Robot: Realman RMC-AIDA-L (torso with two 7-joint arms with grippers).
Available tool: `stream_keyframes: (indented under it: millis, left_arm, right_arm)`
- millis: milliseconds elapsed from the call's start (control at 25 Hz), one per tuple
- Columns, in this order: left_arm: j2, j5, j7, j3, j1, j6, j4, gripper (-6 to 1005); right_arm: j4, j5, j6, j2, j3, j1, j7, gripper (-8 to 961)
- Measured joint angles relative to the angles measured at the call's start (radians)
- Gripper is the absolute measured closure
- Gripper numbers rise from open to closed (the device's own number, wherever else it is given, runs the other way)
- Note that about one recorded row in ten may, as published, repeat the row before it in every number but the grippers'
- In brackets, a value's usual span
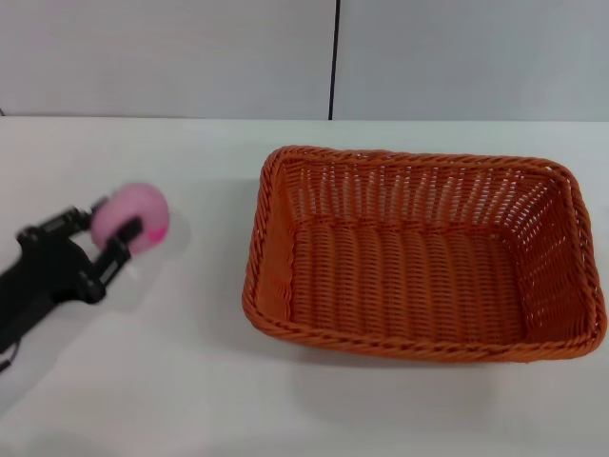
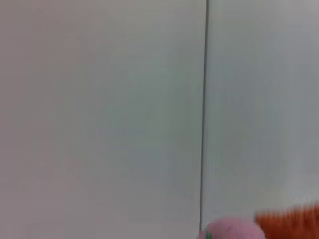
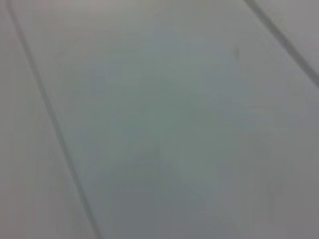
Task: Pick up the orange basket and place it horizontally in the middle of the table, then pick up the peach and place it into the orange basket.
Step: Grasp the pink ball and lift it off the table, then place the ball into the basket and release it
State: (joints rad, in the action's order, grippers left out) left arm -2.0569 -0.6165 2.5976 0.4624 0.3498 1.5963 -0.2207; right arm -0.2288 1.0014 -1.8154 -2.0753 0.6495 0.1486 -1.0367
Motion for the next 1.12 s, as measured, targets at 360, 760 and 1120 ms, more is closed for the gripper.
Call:
stream_keyframes:
  millis: [360,760,1120]
  left_arm:
    - [-0.003,-0.052,-0.057,-0.027,0.054,0.288,0.017,673]
    - [-0.013,-0.028,-0.067,-0.262,0.209,0.009,0.312,755]
    - [-0.013,-0.015,-0.04,-0.267,0.209,-0.12,0.405,649]
  right_arm:
    - [0.044,0.001,0.016,0.001,-0.088,-0.018,0.028,371]
    - [0.045,0.006,-0.021,0.001,-0.088,-0.033,0.023,371]
    - [0.046,0.006,-0.084,0.001,-0.089,-0.052,0.021,371]
